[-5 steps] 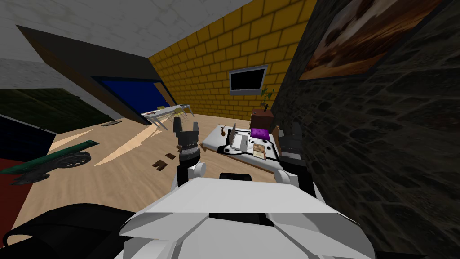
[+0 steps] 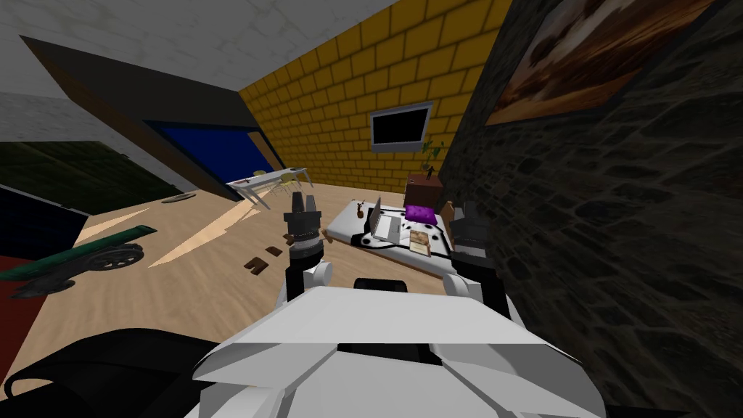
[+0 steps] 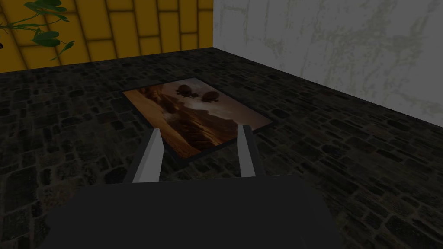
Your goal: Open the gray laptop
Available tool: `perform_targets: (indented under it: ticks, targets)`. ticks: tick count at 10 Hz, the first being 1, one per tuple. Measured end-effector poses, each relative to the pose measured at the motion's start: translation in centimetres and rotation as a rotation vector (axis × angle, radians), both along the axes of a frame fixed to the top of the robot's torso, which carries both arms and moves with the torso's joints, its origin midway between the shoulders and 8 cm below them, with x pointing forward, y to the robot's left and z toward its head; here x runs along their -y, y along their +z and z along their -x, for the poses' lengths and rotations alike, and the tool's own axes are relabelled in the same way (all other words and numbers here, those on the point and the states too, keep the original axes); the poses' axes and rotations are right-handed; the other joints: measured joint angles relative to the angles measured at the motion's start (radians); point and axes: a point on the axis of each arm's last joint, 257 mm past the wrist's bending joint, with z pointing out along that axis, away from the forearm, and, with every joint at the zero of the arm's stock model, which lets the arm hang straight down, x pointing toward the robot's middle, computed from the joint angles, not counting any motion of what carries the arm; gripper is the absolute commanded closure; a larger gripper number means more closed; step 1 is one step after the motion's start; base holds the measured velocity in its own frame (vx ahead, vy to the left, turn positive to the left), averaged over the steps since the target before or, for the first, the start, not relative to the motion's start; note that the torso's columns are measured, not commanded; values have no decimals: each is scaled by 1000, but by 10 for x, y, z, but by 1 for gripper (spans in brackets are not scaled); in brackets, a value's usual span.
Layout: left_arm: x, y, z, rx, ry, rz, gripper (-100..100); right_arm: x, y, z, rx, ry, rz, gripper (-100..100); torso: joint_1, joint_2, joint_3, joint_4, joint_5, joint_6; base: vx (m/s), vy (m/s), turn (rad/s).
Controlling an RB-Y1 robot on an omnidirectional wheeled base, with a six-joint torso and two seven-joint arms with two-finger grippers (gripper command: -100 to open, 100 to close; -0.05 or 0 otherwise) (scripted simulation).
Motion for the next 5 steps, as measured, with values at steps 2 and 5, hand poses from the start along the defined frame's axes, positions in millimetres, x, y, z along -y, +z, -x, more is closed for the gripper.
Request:
perform_targets:
  ticks: [2, 5]
  targets:
    - [0, 0, 0, 0, 0, 0, 0, 0, 0, 0, 0, 0, 0, 0, 0, 148, -295, 148, 0, 0, 0, 0, 0]
    - [0, 0, 0, 0, 0, 0, 0, 0, 0, 0, 0, 0, 0, -100, 0, 369, -738, 369, 0, 0, 2, 6, -1]
